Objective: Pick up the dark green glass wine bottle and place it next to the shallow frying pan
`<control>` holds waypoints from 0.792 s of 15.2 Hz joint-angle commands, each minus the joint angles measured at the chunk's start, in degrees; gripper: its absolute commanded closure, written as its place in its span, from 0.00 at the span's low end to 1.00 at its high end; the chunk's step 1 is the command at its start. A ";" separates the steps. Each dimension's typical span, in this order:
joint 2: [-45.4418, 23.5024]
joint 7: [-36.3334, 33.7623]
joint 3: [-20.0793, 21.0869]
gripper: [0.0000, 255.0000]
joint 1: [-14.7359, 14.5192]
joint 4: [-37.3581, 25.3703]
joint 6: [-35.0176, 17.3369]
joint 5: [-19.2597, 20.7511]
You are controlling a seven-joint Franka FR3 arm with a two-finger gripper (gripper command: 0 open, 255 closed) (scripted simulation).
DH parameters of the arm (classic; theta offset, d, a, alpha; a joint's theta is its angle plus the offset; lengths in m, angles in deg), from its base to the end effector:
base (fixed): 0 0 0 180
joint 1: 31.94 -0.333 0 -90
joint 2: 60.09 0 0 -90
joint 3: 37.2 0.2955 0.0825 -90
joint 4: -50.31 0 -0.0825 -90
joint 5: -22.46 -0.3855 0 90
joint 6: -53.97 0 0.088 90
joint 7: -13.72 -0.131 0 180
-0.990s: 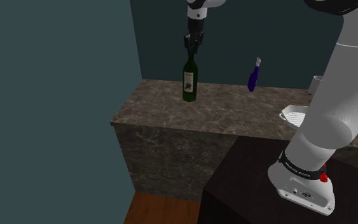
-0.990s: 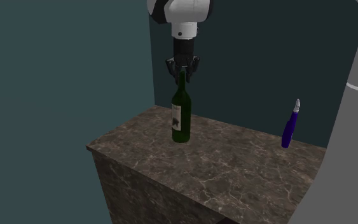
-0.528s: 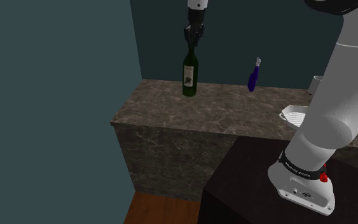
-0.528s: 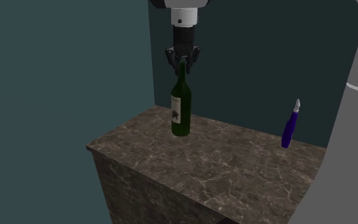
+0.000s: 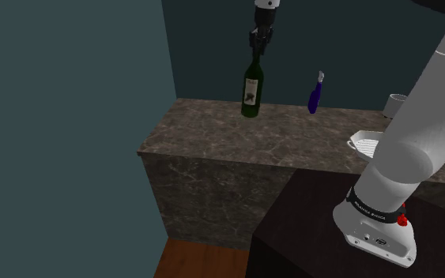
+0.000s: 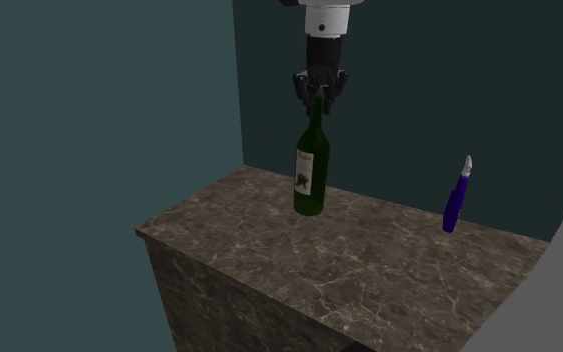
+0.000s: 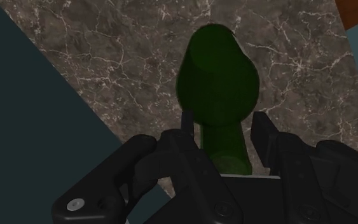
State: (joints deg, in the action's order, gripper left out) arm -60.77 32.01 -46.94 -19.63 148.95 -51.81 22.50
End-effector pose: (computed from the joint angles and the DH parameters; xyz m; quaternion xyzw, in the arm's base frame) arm 0.5395 -0.2182 0.5263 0.9979 -0.0326 0.0525 0.0207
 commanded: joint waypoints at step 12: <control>8.23 16.05 -8.57 1.00 7.58 8.92 -0.86 0.68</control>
State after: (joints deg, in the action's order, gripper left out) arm -52.96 46.82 -54.86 -12.58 157.45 -52.60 23.11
